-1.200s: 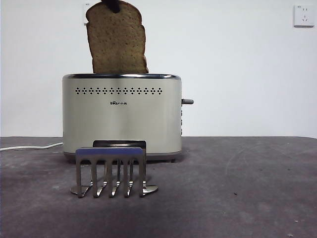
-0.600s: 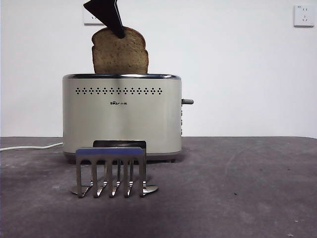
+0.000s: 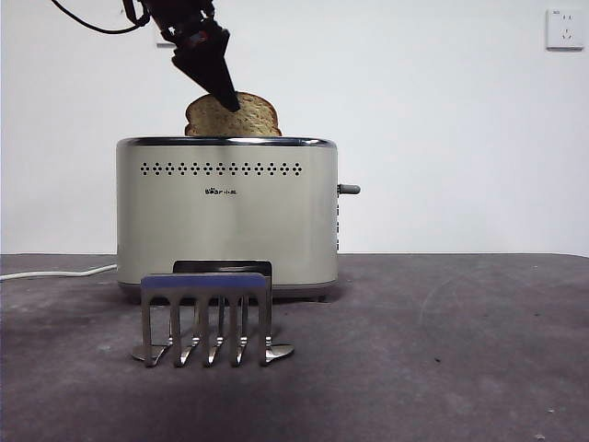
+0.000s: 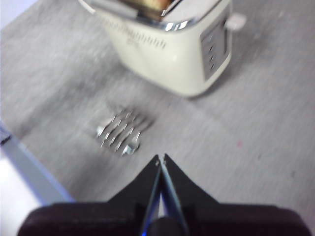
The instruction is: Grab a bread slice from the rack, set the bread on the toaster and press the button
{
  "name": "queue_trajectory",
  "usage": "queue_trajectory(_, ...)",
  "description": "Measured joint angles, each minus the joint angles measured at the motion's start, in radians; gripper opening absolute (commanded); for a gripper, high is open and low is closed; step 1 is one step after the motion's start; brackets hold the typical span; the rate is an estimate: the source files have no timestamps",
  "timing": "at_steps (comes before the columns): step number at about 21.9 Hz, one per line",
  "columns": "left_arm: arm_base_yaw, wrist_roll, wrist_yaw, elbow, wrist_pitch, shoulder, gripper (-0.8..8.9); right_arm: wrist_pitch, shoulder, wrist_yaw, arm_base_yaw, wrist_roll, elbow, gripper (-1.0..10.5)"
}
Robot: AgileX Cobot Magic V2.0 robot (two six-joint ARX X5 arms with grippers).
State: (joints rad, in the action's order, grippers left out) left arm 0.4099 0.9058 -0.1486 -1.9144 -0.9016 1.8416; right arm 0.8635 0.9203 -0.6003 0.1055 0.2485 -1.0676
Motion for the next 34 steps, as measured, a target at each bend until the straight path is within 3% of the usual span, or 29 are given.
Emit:
queue_trajectory(6, 0.001, -0.177, 0.079, 0.000, 0.009, -0.058, 2.92, -0.250, 0.134, -0.005, 0.000, -0.108, 0.000, -0.1)
queue_trajectory(9, 0.001, -0.363, 0.075, 0.000, -0.012, -0.166, 2.92, -0.465, 0.237, -0.098, 0.000, -0.219, 0.000, -0.1)
queue_trajectory(13, 0.001, -0.563, 0.045, 0.000, -0.090, -0.312, 2.92, -0.743, 0.391, -0.130, 0.005, -0.402, 0.000, -0.1)
queue_trajectory(16, 0.001, -0.623, -0.011, 0.000, -0.129, -0.379, 2.92, -0.805, 0.474, -0.130, 0.013, -0.472, -0.015, -0.1)
queue_trajectory(22, 0.002, -0.684, -0.135, 0.000, -0.169, -0.493, 2.92, -0.814, 0.646, -0.130, 0.054, -0.515, -0.126, -0.1)
queue_trajectory(34, 0.002, -0.710, -0.145, 0.000, -0.281, -0.557, 2.92, -0.828, 0.924, -0.076, 0.119, -0.521, -0.301, -0.1)
